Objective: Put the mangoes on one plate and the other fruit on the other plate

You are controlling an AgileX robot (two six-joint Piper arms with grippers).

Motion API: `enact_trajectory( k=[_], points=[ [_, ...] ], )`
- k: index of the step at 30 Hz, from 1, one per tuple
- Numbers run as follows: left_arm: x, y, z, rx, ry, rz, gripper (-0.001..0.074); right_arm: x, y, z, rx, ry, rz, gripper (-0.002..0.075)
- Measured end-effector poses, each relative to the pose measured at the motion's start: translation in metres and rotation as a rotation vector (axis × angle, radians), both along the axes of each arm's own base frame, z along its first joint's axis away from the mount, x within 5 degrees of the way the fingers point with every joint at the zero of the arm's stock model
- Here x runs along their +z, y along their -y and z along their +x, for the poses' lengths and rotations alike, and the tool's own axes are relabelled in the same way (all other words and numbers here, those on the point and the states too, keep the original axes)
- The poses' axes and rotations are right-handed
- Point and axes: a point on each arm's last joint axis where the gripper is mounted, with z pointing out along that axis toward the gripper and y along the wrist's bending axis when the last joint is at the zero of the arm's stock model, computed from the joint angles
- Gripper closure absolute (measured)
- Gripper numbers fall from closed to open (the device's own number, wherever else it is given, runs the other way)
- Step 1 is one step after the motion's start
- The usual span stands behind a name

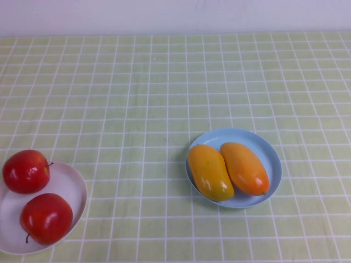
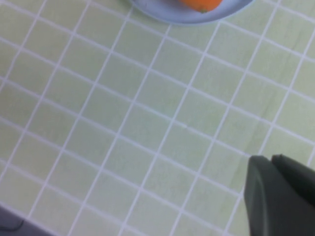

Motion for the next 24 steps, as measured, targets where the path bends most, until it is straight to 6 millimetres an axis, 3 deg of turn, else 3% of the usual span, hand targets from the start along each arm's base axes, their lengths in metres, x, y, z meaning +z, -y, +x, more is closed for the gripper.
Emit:
enact_trajectory(
  k=[6,10,15,20,24],
  points=[
    [0.0,0.0,0.0,0.0,0.0,0.0,0.0737,-0.04,0.009,0.002,-0.035,0.189,0.036,0.0741],
    [0.0,0.0,0.0,0.0,0.0,0.0,0.0737,-0.078,0.031,-0.001,-0.169,0.363,0.091,0.0741],
    [0.0,0.0,0.0,0.0,0.0,0.0,0.0737,-0.12,0.056,-0.018,-0.345,0.627,0.152,0.0741],
    [0.0,0.0,0.0,0.0,0.0,0.0,0.0737,-0.142,0.069,-0.035,-0.461,0.81,0.164,0.0741],
    [0.0,0.0,0.0,0.0,0.0,0.0,0.0737,-0.14,0.071,-0.044,-0.492,0.901,0.171,0.0741]
  ],
)
